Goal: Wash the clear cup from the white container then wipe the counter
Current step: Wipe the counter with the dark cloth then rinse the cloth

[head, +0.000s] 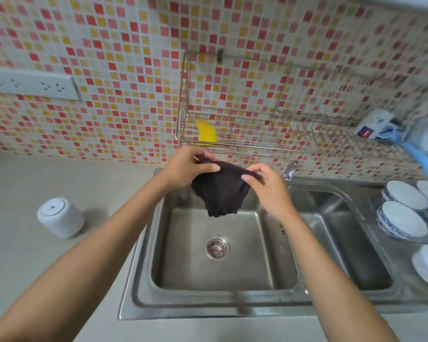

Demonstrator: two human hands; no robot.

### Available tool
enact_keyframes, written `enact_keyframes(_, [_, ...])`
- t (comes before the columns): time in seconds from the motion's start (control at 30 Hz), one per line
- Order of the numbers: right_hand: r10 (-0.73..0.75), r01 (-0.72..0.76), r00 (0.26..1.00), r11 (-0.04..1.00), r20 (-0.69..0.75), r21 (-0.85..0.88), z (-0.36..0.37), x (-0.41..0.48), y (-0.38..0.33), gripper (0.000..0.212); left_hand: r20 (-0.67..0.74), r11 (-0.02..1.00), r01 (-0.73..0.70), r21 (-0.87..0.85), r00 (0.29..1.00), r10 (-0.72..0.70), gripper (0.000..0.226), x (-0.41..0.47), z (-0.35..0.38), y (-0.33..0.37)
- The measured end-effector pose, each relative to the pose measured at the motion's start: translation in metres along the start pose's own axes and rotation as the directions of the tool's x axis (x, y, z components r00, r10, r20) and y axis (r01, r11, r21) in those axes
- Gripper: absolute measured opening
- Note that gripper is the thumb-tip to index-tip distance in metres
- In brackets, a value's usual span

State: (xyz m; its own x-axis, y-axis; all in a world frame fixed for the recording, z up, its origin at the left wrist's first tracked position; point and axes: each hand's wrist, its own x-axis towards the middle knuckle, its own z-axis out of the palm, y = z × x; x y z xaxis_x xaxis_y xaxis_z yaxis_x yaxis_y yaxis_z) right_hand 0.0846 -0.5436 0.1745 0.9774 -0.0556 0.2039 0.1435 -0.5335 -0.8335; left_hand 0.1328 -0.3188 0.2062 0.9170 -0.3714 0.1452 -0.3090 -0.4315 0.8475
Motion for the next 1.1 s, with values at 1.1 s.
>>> enact_keyframes(1.1, [0.034, 0.019, 0.994, 0.878, 0.102, -0.479, -0.045, 0.176, 0.019, 0.053, 0.061, 0.757, -0.070, 0.650, 0.997, 0.040, 0.047, 0.191, 0.050, 0.002])
